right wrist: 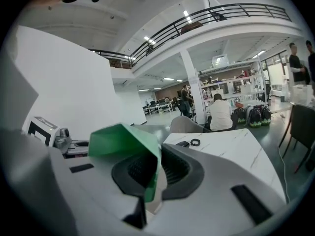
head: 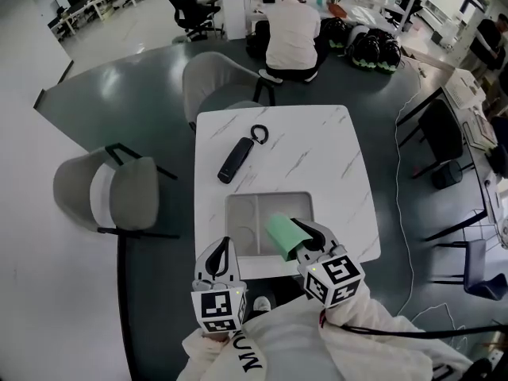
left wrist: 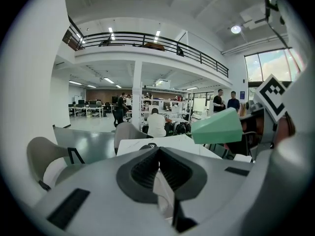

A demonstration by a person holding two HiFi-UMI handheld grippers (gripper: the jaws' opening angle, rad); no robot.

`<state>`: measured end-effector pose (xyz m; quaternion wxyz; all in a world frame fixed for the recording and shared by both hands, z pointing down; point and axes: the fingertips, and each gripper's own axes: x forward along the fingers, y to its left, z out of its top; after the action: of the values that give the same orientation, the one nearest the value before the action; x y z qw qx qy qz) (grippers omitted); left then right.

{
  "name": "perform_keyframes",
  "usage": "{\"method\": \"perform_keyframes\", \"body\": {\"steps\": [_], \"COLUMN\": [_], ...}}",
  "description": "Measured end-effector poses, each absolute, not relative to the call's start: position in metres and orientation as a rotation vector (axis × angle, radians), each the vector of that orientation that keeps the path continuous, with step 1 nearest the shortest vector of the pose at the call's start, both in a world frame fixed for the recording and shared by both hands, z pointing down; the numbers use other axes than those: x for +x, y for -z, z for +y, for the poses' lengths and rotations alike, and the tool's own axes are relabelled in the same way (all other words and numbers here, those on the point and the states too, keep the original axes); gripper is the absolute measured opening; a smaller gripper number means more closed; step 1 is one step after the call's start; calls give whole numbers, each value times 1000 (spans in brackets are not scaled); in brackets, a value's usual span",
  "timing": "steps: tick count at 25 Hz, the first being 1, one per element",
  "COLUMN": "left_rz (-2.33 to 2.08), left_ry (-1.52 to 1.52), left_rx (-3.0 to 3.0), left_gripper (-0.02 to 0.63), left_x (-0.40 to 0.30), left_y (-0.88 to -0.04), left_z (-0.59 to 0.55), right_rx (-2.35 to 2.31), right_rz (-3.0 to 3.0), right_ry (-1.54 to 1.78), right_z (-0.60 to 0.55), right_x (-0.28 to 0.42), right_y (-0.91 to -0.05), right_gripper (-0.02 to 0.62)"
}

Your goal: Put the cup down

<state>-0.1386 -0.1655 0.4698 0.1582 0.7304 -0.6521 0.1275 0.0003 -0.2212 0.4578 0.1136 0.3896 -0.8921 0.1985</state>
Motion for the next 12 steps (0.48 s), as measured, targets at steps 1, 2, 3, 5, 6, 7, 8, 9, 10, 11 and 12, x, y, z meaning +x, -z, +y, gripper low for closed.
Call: {"method": "perform_keyframes", "body": {"steps": [1, 2, 3, 5, 6, 7, 8, 9, 10, 11, 12], "left_rz": [-1870, -1876, -1880, -1886, -1888, -1892, -1897, -1901, -1906, -1911, -1915], "left_ry": [-365, -365, -365, -363, -363, -364, -366, -368, -369, -370, -369], "left_rx": [2079, 2068, 2056, 2034, 2023, 2012, 1999, 1984, 1969, 1953, 1937], "left_gripper": [11, 11, 11, 11, 11, 11, 11, 11, 11, 11, 11], "left_x": [-140, -142, -144, -148, -151, -153, -156, -158, -161, -164, -167], "left_y": [-471, -472, -474, -478, -481, -484, -487, -490, -492, -495, -498], "left_z": [-169, -173, -176, -183, -187, -190, -192, -194, -196, -197, -198], "right_rx": [1131, 1119, 1107, 1087, 1075, 1060, 1043, 1024, 1008, 995, 982], "right_rz": [-2613, -2606, -2595, -2566, -2552, -2541, -2532, -2525, -2519, -2514, -2507], "right_ry": [-580, -579, -582, -589, -592, -595, -597, -598, -596, -593, -588], "right_z": [-226, -230, -235, -245, -249, -254, -258, -263, -267, -271, -275], "right_x": [-2, -3, -5, -8, -11, -13, -16, -19, -22, -25, -28], "right_y": [-459, -460, -463, -469, -473, -477, -481, -485, -489, -492, -495], "right_gripper": [20, 20, 20, 20, 20, 20, 20, 20, 20, 20, 20]}}
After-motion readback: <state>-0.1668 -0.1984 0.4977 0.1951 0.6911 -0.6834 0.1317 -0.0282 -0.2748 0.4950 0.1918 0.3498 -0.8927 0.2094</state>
